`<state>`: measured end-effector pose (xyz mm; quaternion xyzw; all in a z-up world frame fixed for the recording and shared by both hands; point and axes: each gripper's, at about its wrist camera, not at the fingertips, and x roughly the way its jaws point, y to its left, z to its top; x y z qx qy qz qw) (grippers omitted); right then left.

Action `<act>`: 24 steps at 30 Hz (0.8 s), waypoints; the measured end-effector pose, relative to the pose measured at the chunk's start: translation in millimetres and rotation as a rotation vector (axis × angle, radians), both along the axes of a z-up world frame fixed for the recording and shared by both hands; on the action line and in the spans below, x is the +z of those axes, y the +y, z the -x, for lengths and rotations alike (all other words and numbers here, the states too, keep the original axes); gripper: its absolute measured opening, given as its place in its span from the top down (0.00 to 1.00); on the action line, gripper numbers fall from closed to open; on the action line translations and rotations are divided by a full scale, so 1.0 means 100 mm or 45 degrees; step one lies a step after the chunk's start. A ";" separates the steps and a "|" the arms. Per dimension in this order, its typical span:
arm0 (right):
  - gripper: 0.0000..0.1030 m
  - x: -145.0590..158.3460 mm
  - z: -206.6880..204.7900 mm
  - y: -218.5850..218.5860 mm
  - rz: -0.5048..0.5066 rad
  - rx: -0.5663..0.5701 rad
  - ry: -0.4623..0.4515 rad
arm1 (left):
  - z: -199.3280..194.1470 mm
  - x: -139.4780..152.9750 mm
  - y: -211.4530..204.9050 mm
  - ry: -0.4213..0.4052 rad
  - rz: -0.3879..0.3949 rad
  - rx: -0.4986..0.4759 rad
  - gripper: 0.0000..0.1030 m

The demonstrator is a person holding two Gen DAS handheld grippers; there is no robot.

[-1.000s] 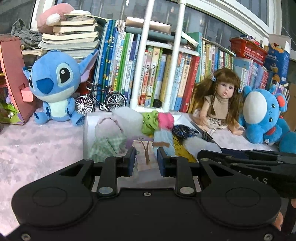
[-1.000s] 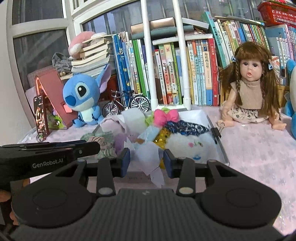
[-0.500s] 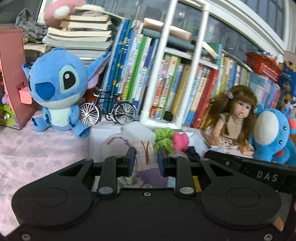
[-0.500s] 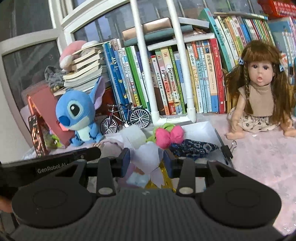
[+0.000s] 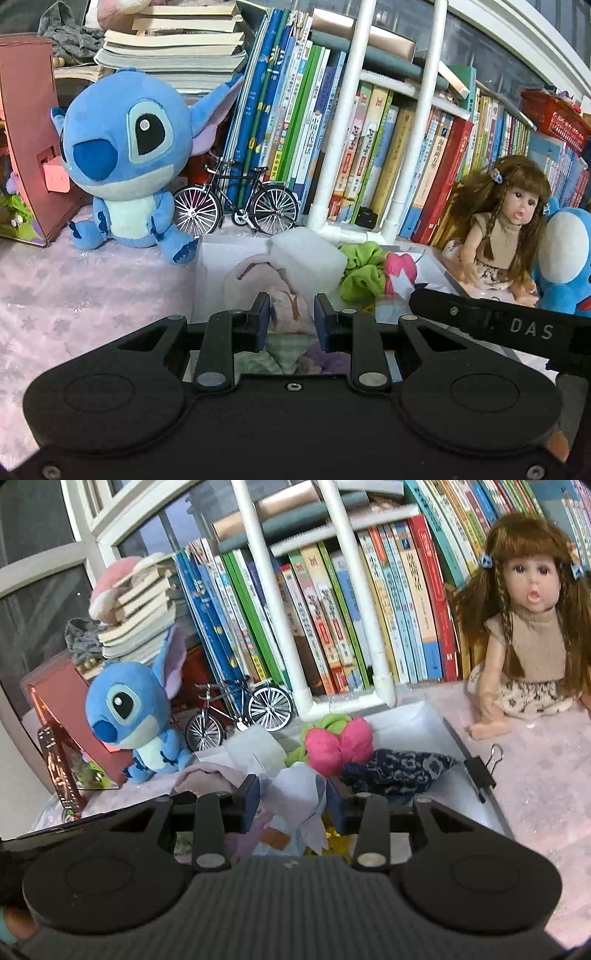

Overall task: Organize soft objects
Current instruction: 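Open both tools to drop the paper packet and tissue into the box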

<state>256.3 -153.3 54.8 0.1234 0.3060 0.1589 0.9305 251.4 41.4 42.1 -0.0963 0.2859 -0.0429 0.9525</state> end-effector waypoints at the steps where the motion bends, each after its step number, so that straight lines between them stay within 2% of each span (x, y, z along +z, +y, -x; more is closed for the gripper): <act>1: 0.57 -0.02 -0.02 0.01 -0.001 -0.002 0.011 | 0.00 -0.01 0.00 0.002 -0.005 -0.002 0.76; 9: 0.56 -0.14 -0.05 -0.02 -0.023 -0.023 0.061 | 0.01 -0.04 -0.05 -0.009 -0.031 -0.009 0.75; 13: 0.55 -0.13 -0.02 -0.03 -0.040 -0.024 0.057 | 0.05 -0.02 -0.05 -0.023 -0.025 -0.026 0.65; 14: 0.52 -0.12 -0.01 -0.03 -0.047 -0.022 0.050 | 0.07 -0.01 -0.05 -0.030 -0.024 -0.030 0.63; 18: 0.38 -0.06 0.04 -0.04 -0.061 -0.013 0.028 | 0.15 0.04 -0.06 -0.056 -0.029 -0.037 0.47; 24: 0.29 0.04 0.17 -0.06 -0.049 -0.001 -0.034 | 0.27 0.13 -0.05 -0.083 -0.039 -0.015 0.29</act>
